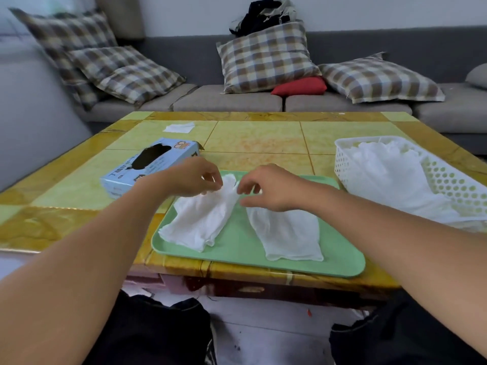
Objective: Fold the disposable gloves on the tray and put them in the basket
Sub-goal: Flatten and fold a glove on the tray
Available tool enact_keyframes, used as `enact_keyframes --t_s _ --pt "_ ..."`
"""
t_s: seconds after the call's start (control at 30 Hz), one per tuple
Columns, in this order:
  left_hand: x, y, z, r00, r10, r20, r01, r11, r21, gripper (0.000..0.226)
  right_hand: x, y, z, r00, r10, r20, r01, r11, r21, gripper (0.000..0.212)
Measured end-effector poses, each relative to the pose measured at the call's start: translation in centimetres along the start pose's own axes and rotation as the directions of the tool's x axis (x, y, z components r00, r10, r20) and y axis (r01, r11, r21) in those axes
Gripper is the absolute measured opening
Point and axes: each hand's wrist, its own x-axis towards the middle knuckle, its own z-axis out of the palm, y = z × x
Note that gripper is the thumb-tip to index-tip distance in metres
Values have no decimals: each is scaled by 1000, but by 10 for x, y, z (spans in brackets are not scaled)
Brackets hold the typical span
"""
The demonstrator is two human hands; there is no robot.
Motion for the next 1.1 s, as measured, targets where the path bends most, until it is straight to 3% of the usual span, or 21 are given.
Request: enact_keyframes --t_s 0.07,0.17,0.27,0.37,0.43,0.5,0.57,0.63,0.7,0.8,0.87,0.93,0.97,1.03,1.1 --pt "-7 -20 2 996 -87 21 87 996 13 7 16 -31 18 996 -91 6 89 990 104 38" --pt "-20 -43 5 986 -164 13 164 986 -32 12 37 -59 51 988 -140 63 137 989 55 42" --pt "-30 -48 5 989 -141 34 143 987 -69 13 47 -65 66 988 -128 80 126 991 37 18" --pt "-39 -47 4 989 -143 25 145 982 -119 13 54 -57 53 994 -104 22 97 975 200 5" --pt "-43 -40 3 985 -174 -3 170 965 -200 26 50 -44 37 1000 9 3 -9 876 482 9" --pt "-48 -31 -1 976 -216 19 200 865 -460 47 42 -29 25 989 131 67 -132 590 797 12" --pt "-51 -25 -6 988 -138 70 149 732 -664 57 36 -15 16 974 172 146 -195 312 930 15" --pt "-50 -20 -8 995 -31 91 81 783 -617 62 30 -7 7 968 170 182 -212 181 960 17" --pt "-44 -12 -4 997 -31 64 60 853 -518 73 25 -1 1 963 166 211 -232 119 965 17" --pt "-28 0 4 995 -37 -91 -20 828 -561 23 21 1 -3 950 205 237 -262 105 959 23" --pt "-19 9 6 976 -102 -194 -39 790 -612 27 18 0 -8 947 203 249 -261 31 965 46" --pt "-13 20 4 947 -162 -278 -84 708 -701 25 15 2 -15 961 151 230 -222 -71 972 79" --pt "-11 27 1 937 -182 -298 -108 661 -743 21 13 2 -21 975 113 190 -181 -88 980 81" --pt "-9 42 -6 950 -172 -262 -135 532 -836 19 5 2 -35 991 99 91 -86 -46 995 64" --pt "-11 53 -15 984 -84 -158 -111 404 -908 38 -3 -1 -46 985 175 10 -19 46 999 51"
